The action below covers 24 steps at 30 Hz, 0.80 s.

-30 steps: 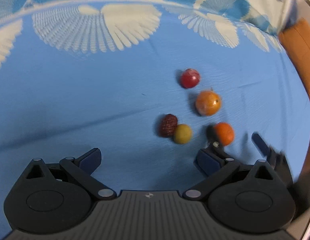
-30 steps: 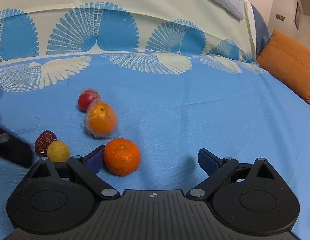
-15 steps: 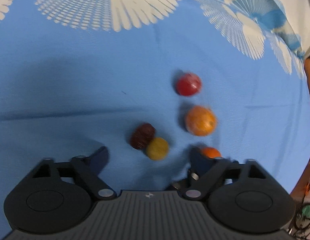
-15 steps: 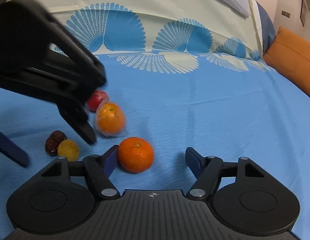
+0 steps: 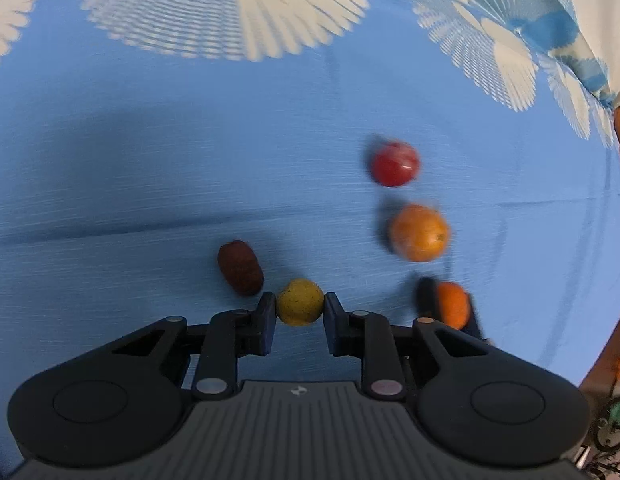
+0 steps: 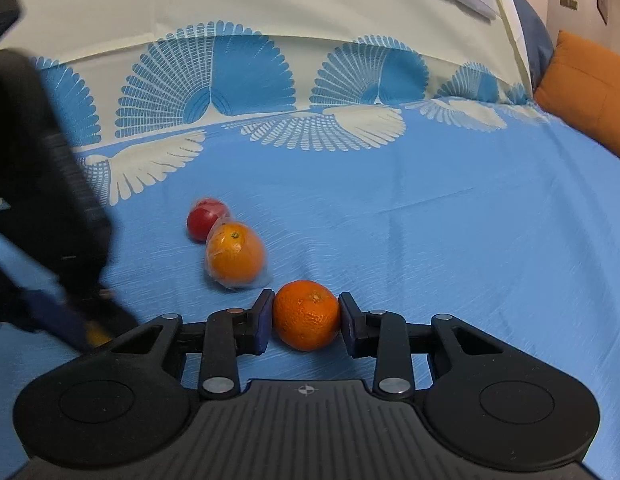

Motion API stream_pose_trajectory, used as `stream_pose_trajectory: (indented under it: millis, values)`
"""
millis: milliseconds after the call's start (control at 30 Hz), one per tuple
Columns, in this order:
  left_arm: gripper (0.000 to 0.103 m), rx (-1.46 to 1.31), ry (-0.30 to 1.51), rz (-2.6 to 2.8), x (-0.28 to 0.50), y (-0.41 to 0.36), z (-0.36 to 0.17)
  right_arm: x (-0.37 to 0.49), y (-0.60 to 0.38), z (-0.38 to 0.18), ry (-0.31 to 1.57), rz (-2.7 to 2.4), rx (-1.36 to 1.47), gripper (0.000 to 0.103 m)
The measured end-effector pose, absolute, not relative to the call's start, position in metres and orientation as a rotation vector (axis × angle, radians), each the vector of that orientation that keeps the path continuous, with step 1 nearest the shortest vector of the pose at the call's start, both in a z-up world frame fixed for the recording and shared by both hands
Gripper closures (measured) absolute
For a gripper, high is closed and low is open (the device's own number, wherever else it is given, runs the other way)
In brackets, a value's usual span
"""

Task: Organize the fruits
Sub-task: 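Carry the yellow fruit and orange over to the plate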

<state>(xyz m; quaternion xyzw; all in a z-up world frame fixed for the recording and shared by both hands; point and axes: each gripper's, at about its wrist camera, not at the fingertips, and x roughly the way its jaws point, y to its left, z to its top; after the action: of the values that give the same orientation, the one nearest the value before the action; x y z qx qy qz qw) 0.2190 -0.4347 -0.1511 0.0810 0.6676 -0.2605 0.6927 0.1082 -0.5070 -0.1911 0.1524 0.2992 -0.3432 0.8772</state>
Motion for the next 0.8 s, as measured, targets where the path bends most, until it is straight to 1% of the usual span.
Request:
stream_pose_trajectory:
  millis: [133,300,400,500,533,600,667,800]
  values:
    - [0.076,0.241,1.429,-0.595,0.209,-0.403,-0.138,0.105,-0.507,-0.189,0.605,-0.736,0.325,0.067]
    - [0.076,0.285,1.384,-0.603,0.192,-0.355,-0.114,0.094,-0.505,-0.179,0.527,-0.845,0.279,0.067]
    - [0.075,0.332,1.333,-0.599,0.18,-0.32,-0.1,0.087,-0.5,-0.173,0.544,-0.87,0.279,0.067]
    - [0.075,0.449,1.266,-0.62,0.169,-0.297,-0.101,0.084,-0.489,-0.168,0.578,-0.855,0.264,0.067]
    - [0.075,0.488,1.26,-0.596,0.168,-0.291,-0.103,0.082,-0.484,-0.166,0.584,-0.853,0.259,0.067]
    - [0.076,0.461,1.291,-0.57,0.166,-0.275,-0.1,0.073,-0.473,-0.156,0.58,-0.843,0.268,0.067]
    - [0.075,0.422,1.274,-0.574,0.161,-0.258,-0.084,0.059,-0.457,-0.14,0.566,-0.824,0.274,0.067]
    - [0.075,0.412,1.157,-0.6,0.136,-0.216,-0.037,0.021,-0.408,-0.099,0.523,-0.697,0.272,0.067]
